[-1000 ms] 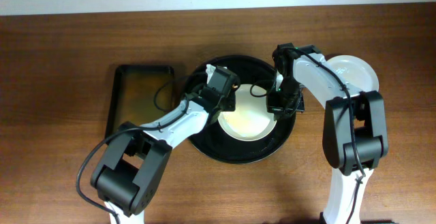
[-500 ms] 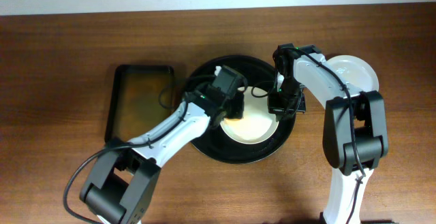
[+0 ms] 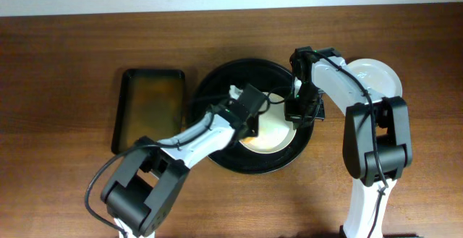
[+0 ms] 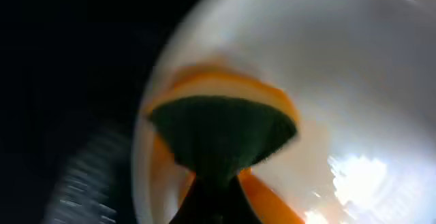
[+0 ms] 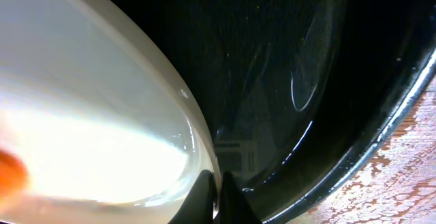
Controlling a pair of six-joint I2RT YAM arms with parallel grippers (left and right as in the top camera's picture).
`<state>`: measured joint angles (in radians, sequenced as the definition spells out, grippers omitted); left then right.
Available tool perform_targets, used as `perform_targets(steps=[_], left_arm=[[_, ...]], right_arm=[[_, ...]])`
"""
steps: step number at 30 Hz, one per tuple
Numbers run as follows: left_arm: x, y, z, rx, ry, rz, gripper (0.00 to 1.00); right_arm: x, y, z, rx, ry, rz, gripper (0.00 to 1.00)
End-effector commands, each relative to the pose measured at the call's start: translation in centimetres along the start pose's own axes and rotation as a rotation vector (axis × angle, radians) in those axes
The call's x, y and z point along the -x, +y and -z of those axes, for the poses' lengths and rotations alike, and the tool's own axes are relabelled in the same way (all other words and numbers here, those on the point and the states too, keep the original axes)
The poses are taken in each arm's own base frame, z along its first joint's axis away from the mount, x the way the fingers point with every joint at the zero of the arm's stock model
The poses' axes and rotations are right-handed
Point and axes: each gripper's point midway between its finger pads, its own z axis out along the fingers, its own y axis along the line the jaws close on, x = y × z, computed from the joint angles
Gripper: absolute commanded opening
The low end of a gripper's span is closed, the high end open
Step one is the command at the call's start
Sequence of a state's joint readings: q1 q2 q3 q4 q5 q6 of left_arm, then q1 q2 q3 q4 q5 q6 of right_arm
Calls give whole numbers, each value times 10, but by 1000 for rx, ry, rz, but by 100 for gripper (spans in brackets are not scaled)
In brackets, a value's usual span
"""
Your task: Clean dirty plates on tray and stack at the side
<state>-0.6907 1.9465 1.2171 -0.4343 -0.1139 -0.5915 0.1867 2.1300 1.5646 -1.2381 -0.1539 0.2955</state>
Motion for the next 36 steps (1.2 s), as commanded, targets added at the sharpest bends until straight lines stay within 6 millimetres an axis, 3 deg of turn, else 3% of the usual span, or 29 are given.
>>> perform_targets(steps=[1,4,6,11,14,15,16,18,20,21,22,24,26,27,29,30,31,32,34,36], left_arm=[[36,58,-12,174,-115,14,0],[67,69,-11,151,-206,79,0],[85,67,-9,122,-273,103,0],[106,60,-2,83,-351,121,0],[115,53,20,41,-377,124,0],[112,49,27,17,-356,118,0],[99,52,38,22,-300,109,0],[93,63,66,45,-277,116,0],[85,91,93,90,-241,152,0],[74,114,100,138,-188,182,0],[58,141,103,195,-116,220,0],[48,166,104,242,-63,262,0],[46,191,106,275,-47,320,0],[46,199,107,284,-48,341,0],[47,204,108,288,-48,352,0],[47,204,108,288,-49,352,0],[47,204,108,289,-49,352,0],[47,204,108,288,-49,352,0],[47,204,108,288,-48,352,0],[47,204,108,289,-48,352,0]], right_arm=[[-4,-5,6,-30,-11,-2,4],[-4,-5,6,-30,-10,-2,4],[-4,-5,6,-31,-10,-2,4],[-4,-5,6,-31,-10,-1,4],[-4,-5,6,-34,-11,3,4],[-4,-5,6,-34,-11,3,4],[-4,-6,6,-35,-11,6,4],[-2,-5,6,-32,-20,7,4],[11,-7,7,-48,-74,12,4],[16,-11,8,-78,-100,13,4],[24,-25,21,-164,-160,11,4],[31,-31,43,-211,-235,9,4],[29,-28,82,-195,-346,24,4],[26,-30,101,-198,-401,33,4],[21,-29,116,-185,-442,32,4],[19,-25,114,-163,-426,37,8],[19,-24,110,-158,-416,38,27],[21,-24,106,-159,-414,38,34],[28,-24,85,-155,-393,40,35],[28,-15,59,-100,-333,50,50]])
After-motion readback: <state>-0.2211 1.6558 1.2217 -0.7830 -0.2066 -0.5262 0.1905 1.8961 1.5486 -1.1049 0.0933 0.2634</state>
